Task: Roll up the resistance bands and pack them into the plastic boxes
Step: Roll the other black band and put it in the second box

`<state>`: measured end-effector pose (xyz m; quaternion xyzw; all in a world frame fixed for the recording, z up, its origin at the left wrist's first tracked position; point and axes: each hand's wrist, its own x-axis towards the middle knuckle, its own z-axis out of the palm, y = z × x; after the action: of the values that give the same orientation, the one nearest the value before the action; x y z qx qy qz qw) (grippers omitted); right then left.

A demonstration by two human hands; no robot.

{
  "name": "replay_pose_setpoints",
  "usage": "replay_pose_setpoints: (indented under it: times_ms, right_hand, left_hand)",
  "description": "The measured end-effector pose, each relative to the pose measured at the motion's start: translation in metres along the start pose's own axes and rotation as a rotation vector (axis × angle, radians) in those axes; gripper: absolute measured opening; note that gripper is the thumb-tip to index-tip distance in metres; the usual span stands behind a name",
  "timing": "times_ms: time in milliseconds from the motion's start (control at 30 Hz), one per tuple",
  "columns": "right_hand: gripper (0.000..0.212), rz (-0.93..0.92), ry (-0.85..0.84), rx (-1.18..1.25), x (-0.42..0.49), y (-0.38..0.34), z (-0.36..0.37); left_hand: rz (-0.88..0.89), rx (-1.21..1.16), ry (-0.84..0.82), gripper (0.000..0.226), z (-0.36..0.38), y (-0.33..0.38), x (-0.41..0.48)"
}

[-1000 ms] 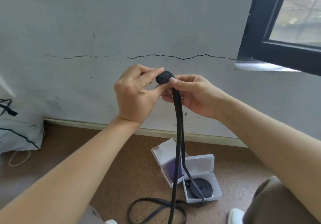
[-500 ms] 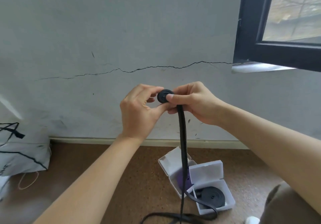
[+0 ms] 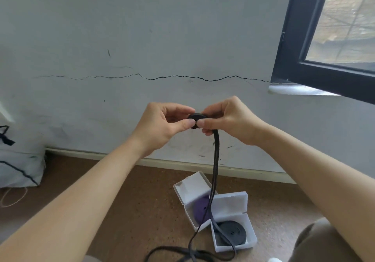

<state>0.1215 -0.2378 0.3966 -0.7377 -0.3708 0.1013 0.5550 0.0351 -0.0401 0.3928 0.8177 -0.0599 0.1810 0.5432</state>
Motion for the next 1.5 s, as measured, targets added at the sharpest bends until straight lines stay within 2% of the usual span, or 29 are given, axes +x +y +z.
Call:
replay_pose_setpoints:
  times_ms: [100,233,367,467,567,633,667,800,933,1100,1200,1300,1500]
  right_hand:
    - [0.011,0.019,0.046,0.183,0.002,0.001,0.005]
    - [0.021,0.042,0.160,0.378,0.007,0.005,0.015]
    - [0.024,0.036,0.278,0.529,0.016,0.005,0.024]
    - [0.018,0.012,0.313,0.522,0.022,0.004,0.026]
    - [0.015,0.010,0.274,0.468,0.025,0.007,0.021]
    - [0.015,0.011,0.229,0.330,0.026,0.014,0.013]
    - [0.015,0.010,0.208,0.225,0.025,0.018,0.009]
    - [0.011,-0.017,0.077,-0.241,0.024,0.029,-0.001]
    - [0.011,-0.084,-0.041,-0.529,0.022,0.032,0.003]
    - [0.012,-0.166,-0.151,-0.730,0.018,0.028,0.010]
    - [0.015,-0.202,-0.179,-0.815,0.016,0.024,0.014]
    - [0.013,-0.216,-0.167,-0.784,0.014,0.024,0.016]
    - [0.019,-0.078,-0.033,-0.296,0.009,0.024,0.005]
  left_hand:
    - [-0.002,-0.162,0.102,0.020,0.006,0.001,0.003]
    - [-0.066,-0.409,0.234,0.017,0.011,-0.001,0.009]
    - [-0.144,-0.693,0.248,0.017,0.021,0.000,0.016]
    - [-0.224,-0.913,0.231,0.017,0.029,0.001,0.020]
    - [-0.284,-0.981,0.167,0.018,0.033,0.001,0.022]
    - [-0.316,-0.861,0.132,0.018,0.030,-0.003,0.022]
    - [-0.330,-0.725,0.122,0.016,0.027,-0.007,0.022]
    - [-0.244,-0.017,0.017,0.015,0.016,-0.026,0.017]
    - [-0.072,0.324,-0.100,0.017,0.014,-0.030,0.011]
    - [0.036,0.649,-0.054,0.019,0.012,-0.022,0.006]
    - [0.038,0.744,-0.076,0.018,0.012,-0.017,0.005]
    - [0.009,0.699,-0.096,0.017,0.009,-0.015,0.005]
    - [-0.121,0.305,-0.091,0.017,-0.001,-0.011,0.005]
